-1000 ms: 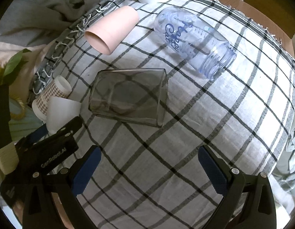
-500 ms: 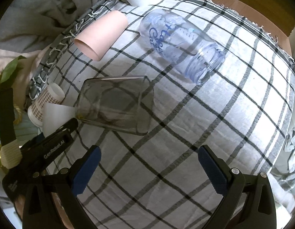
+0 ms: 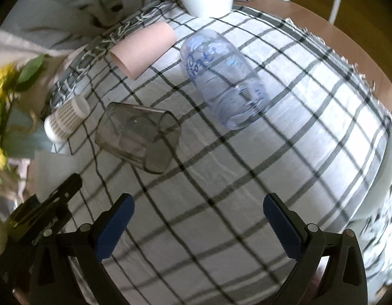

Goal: Flip cup upside down
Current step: 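Lift the white cup with the left tool, set it down, open fingers, then move the right tool to the white cup and close on its sides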

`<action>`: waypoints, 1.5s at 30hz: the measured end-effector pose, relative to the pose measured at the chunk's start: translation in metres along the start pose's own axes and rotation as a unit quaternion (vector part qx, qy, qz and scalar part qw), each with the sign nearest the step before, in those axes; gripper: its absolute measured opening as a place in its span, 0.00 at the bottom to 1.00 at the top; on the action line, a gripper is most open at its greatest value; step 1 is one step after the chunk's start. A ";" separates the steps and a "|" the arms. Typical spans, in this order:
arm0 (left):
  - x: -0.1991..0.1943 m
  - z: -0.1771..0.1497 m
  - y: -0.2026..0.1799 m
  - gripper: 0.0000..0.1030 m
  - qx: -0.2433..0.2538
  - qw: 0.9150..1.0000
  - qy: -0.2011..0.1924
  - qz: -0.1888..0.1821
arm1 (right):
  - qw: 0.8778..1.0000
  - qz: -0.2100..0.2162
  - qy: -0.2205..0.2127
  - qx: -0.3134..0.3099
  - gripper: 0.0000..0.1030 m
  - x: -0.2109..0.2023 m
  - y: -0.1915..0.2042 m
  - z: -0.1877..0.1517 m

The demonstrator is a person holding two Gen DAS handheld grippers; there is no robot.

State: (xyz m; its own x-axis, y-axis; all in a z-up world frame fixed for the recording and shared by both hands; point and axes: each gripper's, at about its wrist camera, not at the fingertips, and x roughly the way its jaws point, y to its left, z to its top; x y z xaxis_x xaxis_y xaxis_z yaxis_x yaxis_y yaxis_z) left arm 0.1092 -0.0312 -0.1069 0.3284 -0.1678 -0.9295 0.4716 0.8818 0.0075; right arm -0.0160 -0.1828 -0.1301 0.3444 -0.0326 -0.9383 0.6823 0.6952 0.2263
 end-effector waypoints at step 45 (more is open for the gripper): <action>0.019 -0.077 -0.090 0.85 -0.229 0.970 0.079 0.010 | 0.964 -0.039 0.029 -0.262 0.99 -0.006 -0.067 0.031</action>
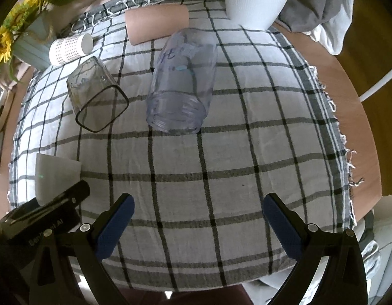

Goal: Flip cup upside down
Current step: 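Move the right tool to the white cup and close on its sides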

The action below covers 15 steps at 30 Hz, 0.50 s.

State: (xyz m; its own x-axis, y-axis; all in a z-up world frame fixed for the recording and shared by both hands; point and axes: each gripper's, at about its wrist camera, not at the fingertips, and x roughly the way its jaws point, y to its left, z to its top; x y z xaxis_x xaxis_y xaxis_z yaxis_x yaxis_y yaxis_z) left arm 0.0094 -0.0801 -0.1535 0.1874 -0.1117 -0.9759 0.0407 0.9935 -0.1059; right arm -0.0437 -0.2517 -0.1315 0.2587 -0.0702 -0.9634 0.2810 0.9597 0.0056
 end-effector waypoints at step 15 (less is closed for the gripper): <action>-0.076 -0.005 0.057 0.93 0.019 0.997 -0.075 0.019 | 0.998 0.042 -0.026 0.026 0.99 -0.043 0.033 -0.020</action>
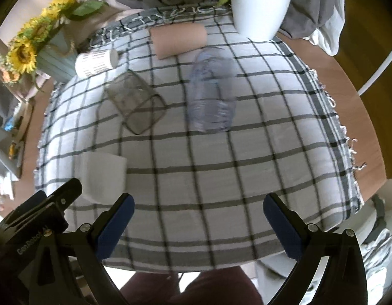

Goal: Flip cup upside down
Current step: 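Move the right tool to the white cup and close on its sides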

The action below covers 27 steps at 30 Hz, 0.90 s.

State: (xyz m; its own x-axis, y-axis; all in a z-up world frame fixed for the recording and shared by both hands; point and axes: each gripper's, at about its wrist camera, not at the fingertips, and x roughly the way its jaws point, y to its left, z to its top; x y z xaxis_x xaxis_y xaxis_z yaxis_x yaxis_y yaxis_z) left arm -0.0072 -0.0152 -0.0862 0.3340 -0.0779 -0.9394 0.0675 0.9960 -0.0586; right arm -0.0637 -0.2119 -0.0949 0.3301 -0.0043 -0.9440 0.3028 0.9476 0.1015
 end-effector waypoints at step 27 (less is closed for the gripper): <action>0.060 0.021 0.097 0.93 0.044 0.998 0.030 0.035 | 0.999 0.027 0.012 0.016 0.89 0.055 0.114 -0.017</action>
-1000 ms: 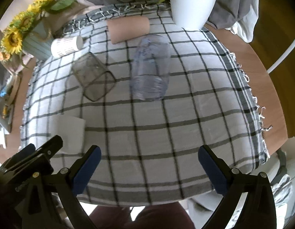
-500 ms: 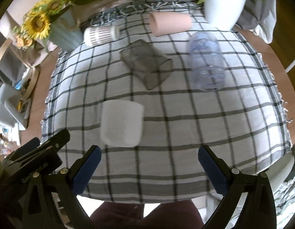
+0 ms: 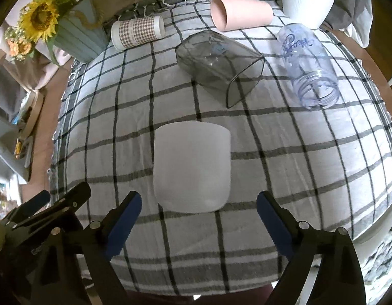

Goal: Flip cup upside down
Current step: 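Move the right tool to the white cup and close on its sides, then turn the white cup over with the right tool, rim onto the cloth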

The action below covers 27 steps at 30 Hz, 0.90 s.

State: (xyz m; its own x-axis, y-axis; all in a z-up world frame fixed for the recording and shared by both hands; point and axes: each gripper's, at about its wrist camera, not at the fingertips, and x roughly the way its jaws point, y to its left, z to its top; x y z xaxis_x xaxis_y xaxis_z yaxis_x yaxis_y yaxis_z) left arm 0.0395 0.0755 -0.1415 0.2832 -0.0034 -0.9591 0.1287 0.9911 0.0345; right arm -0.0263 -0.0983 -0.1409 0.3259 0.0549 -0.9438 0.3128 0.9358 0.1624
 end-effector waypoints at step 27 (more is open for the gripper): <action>-0.008 -0.003 -0.005 0.93 -0.006 1.000 -0.017 -0.020 | 1.000 0.003 0.007 -0.008 0.64 -0.012 -0.002 0.002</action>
State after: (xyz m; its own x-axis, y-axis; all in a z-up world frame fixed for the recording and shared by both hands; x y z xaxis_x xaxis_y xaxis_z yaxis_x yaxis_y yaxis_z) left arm 0.0340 0.0712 -0.1348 0.3108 -0.0465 -0.9493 0.1285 0.9917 -0.0065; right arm -0.0293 -0.1014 -0.1292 0.3150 0.0649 -0.9469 0.2967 0.9409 0.1632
